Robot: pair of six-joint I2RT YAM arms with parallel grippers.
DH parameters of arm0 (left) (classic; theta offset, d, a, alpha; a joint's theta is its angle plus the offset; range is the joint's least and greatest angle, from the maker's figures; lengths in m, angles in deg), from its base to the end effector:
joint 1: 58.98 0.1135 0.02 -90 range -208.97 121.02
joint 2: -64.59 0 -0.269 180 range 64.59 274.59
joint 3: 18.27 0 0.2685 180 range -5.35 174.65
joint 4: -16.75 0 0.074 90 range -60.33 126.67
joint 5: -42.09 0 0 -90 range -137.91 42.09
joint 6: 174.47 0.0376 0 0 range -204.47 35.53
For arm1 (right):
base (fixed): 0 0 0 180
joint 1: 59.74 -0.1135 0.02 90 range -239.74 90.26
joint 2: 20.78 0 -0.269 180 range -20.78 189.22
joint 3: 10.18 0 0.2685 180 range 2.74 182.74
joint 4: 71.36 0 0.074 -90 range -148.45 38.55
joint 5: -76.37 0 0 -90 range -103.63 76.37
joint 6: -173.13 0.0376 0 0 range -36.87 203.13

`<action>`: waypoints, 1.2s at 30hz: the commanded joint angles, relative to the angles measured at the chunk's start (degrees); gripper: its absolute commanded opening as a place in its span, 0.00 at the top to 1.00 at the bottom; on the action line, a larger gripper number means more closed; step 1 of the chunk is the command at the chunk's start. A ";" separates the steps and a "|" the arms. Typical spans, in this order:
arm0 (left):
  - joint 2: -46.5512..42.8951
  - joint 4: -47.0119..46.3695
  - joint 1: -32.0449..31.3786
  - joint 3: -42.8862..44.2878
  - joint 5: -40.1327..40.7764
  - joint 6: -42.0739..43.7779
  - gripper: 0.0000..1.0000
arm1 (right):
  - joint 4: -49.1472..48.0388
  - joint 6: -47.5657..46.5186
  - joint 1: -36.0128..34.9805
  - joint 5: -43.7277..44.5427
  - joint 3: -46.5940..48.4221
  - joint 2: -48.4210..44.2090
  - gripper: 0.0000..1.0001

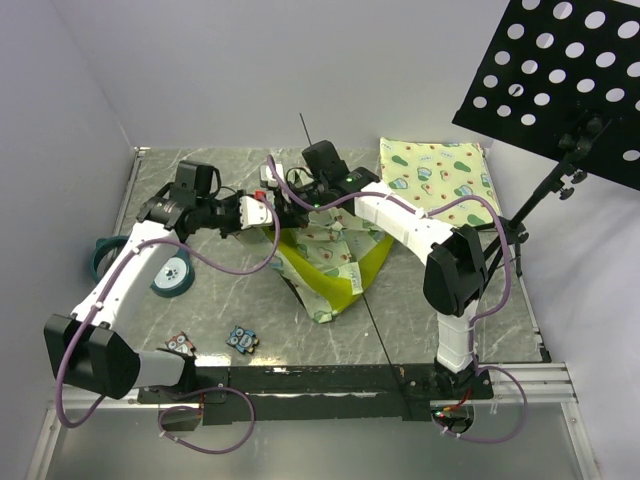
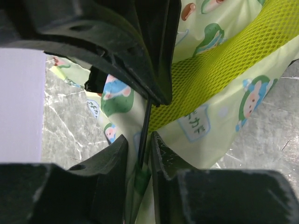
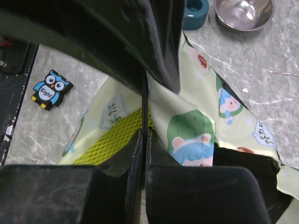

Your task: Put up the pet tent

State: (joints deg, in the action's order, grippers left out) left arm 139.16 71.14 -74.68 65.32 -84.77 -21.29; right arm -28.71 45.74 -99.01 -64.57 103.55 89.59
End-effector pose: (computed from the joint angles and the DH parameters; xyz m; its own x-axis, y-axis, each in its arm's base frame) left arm 0.2699 -0.0993 0.3408 0.2462 0.6725 -0.6979 0.8921 0.1242 0.4343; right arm 0.3355 0.3121 0.3196 0.1352 -0.3837 -0.9135 -0.9842 -0.1580 -0.0793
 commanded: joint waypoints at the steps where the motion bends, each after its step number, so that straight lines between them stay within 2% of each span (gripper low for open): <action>1: 1.29 0.01 -1.43 -0.10 0.13 -1.73 0.68 | -5.57 1.88 -0.55 -4.35 3.95 -1.03 1.00; 3: 0.76 0.80 -0.48 1.39 -1.27 -3.76 0.62 | -4.60 1.62 -0.46 -4.35 4.65 -0.59 1.00; 6: -1.95 3.43 4.08 3.77 -8.64 -3.94 0.51 | -4.25 0.65 -0.11 -3.91 3.78 -0.77 1.00; 7: -3.36 3.44 5.76 4.03 -10.93 -4.20 0.44 | -3.99 0.30 -0.02 -3.99 3.60 -0.77 1.00; 8: -4.68 2.92 6.99 3.95 -12.60 -4.99 0.40 | -3.72 0.04 0.07 -3.99 3.51 -0.59 1.00; 9: -6.34 1.69 8.48 3.42 -14.19 -6.65 0.30 | -3.29 -0.32 0.07 -3.99 3.60 -0.59 1.00; 12: -10.66 -3.84 11.30 0.70 -16.57 -10.35 0.23 | -2.58 -0.84 0.07 -4.17 3.86 -0.33 1.00; 14: -11.81 -2.55 12.10 0.17 -16.84 -8.88 0.26 | -2.40 -0.85 0.07 -4.17 3.95 -0.24 1.00; 18: -10.15 5.00 12.63 1.92 -17.89 -1.23 0.47 | -2.05 -0.85 0.07 -4.52 4.65 0.02 1.00; 20: -8.74 7.56 12.63 3.24 -18.94 1.15 0.52 | -2.14 -0.41 0.07 -4.61 4.83 0.02 1.00; 30: -6.54 4.49 11.22 3.50 -15.96 3.53 0.65 | -2.49 0.74 -0.20 -4.35 5.27 -0.15 1.00; 36: -6.54 3.88 10.08 3.42 -15.88 4.15 0.67 | -2.23 1.09 -0.20 -3.99 5.71 0.38 1.00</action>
State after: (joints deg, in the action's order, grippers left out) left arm 132.91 76.06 -63.64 67.20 -99.35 -19.02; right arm -29.17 46.37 -99.03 -66.82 105.87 89.68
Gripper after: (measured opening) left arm 0.344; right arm 0.030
